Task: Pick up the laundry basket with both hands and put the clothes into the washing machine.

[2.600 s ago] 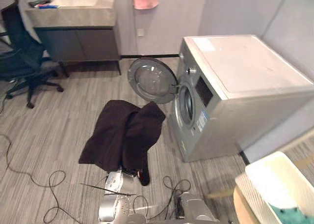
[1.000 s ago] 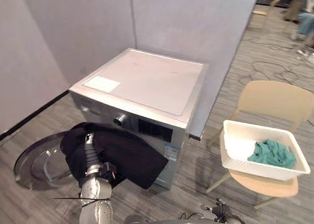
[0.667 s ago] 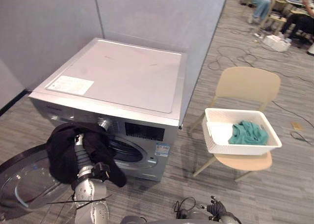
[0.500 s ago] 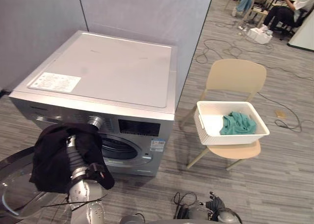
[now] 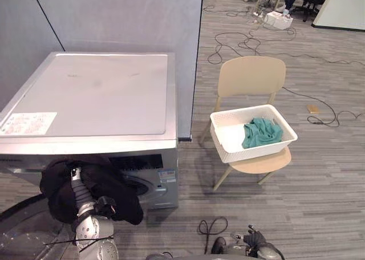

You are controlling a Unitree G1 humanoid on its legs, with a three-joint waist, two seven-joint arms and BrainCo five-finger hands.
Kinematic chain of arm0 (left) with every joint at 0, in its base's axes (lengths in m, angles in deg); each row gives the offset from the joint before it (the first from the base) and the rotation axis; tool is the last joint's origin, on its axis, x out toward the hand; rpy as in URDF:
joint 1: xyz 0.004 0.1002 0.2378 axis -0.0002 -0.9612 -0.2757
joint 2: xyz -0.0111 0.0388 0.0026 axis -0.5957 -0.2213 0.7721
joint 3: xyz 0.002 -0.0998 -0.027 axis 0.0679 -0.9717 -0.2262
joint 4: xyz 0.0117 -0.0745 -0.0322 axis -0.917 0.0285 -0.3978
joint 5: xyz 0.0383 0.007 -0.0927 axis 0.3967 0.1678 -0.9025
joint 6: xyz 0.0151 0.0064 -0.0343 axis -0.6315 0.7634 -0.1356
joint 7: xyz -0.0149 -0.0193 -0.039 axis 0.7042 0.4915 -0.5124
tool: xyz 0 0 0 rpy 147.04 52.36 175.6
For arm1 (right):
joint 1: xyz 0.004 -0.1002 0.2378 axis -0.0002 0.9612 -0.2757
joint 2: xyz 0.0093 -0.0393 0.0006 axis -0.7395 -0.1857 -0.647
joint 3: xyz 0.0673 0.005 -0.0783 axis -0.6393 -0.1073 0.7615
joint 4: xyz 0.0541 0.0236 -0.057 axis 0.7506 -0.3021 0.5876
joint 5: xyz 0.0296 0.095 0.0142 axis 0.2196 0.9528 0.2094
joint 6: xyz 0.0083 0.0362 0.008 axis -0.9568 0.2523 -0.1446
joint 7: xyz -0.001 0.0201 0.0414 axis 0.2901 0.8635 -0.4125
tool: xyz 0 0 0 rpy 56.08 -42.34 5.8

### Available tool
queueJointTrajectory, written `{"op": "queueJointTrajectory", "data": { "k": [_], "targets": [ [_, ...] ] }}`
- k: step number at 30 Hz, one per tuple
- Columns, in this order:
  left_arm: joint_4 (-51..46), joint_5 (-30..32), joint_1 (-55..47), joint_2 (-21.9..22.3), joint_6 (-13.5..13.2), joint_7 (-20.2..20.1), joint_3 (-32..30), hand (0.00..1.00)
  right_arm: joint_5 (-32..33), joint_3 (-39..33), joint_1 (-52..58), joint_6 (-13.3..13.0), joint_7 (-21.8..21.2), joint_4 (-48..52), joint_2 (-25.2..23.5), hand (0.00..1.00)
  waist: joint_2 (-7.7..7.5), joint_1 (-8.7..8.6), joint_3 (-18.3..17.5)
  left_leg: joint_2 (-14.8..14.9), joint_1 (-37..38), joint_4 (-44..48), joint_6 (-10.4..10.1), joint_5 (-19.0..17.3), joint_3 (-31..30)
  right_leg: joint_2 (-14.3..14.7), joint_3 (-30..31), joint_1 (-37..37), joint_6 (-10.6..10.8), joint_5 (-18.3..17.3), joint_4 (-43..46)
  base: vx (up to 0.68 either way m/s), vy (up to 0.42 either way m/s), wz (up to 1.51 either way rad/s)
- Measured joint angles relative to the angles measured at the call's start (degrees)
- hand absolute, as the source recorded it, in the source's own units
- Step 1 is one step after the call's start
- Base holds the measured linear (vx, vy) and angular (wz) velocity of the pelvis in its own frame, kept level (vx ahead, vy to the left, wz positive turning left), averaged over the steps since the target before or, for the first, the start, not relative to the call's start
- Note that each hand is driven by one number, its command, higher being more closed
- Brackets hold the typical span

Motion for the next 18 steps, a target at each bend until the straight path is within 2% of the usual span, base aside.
{"op": "queueJointTrajectory", "data": {
  "k": [2, 3, 9, 12, 15, 16, 18],
  "targets": [
    [0.21, 0.00, -0.59, -0.02, 0.00, 0.00, 0.04, 1.00, 0.06, 0.03, 0.03, -0.26, -0.37, -0.55, 0.11, 0.00, -0.25, -0.01, -0.14, -0.68, 0.04, 0.04, -0.16, 1.87, -0.55, 0.11, 0.18, 1.45, 0.09, 1.02, -2.66, 0.09, 0.017, -0.02],
    [1.63, 0.00, -3.75, 0.24, -0.58, -0.10, 0.26, 1.00, 1.23, 0.29, 0.30, -1.19, -0.68, -2.55, 0.01, 0.00, -1.15, 0.39, -0.32, -5.00, -3.21, -7.13, 1.87, -3.48, -3.13, -0.99, 2.95, 6.49, 3.84, 10.76, -16.34, 0.05, 0.009, 0.00],
    [1.63, 0.02, -3.69, 0.22, -0.59, -0.06, 0.28, 1.00, 2.02, -0.01, 0.40, -1.24, -0.62, -2.40, 0.03, 0.00, -1.40, 0.28, -0.06, -4.43, -3.43, -7.09, 2.15, -3.70, -2.50, -0.96, 3.14, 6.04, 3.84, 10.75, -16.16, 0.00, 0.000, -0.03],
    [1.63, 0.09, -3.13, 0.12, -0.62, 0.24, 0.29, 1.00, 6.32, -1.30, 0.56, -1.52, -0.10, 0.18, -0.22, 0.00, -1.91, 0.23, 0.76, -3.86, -5.54, -5.89, 2.01, -4.16, -0.99, -1.79, 3.39, 1.98, 3.52, 9.51, -12.15, -0.02, -0.005, -0.16],
    [1.65, 0.29, -2.34, -0.03, -0.61, 0.62, 2.12, 1.00, 11.69, -5.96, 0.79, -3.02, 1.50, 2.12, -0.46, 0.00, -2.10, -1.37, 2.40, -3.32, -7.12, -2.48, 1.64, -5.43, -0.89, -4.24, 1.24, -1.62, 3.42, 4.57, -3.14, 0.00, -0.026, 0.22],
    [1.65, 0.54, -1.93, -0.09, -0.60, 0.82, 2.69, 1.00, 12.84, -6.69, 0.88, -3.20, 2.06, 2.32, -0.43, 0.00, -2.04, -1.45, 2.85, -3.33, -7.18, -1.79, 1.58, -5.56, -0.74, -5.01, 0.65, -1.95, 3.48, 3.80, -1.49, 0.04, 0.010, 0.37],
    [1.65, 2.35, -0.77, -0.67, -0.53, 1.24, 3.33, 1.00, 15.45, -9.75, 1.21, -3.28, 3.21, 4.52, -0.27, 0.00, -1.62, -1.48, 3.94, -3.69, -7.64, 0.96, 0.40, -6.31, 0.16, -8.36, -2.67, -2.73, 3.15, 2.93, 3.68, 0.00, 0.043, 0.34]
  ]
}}
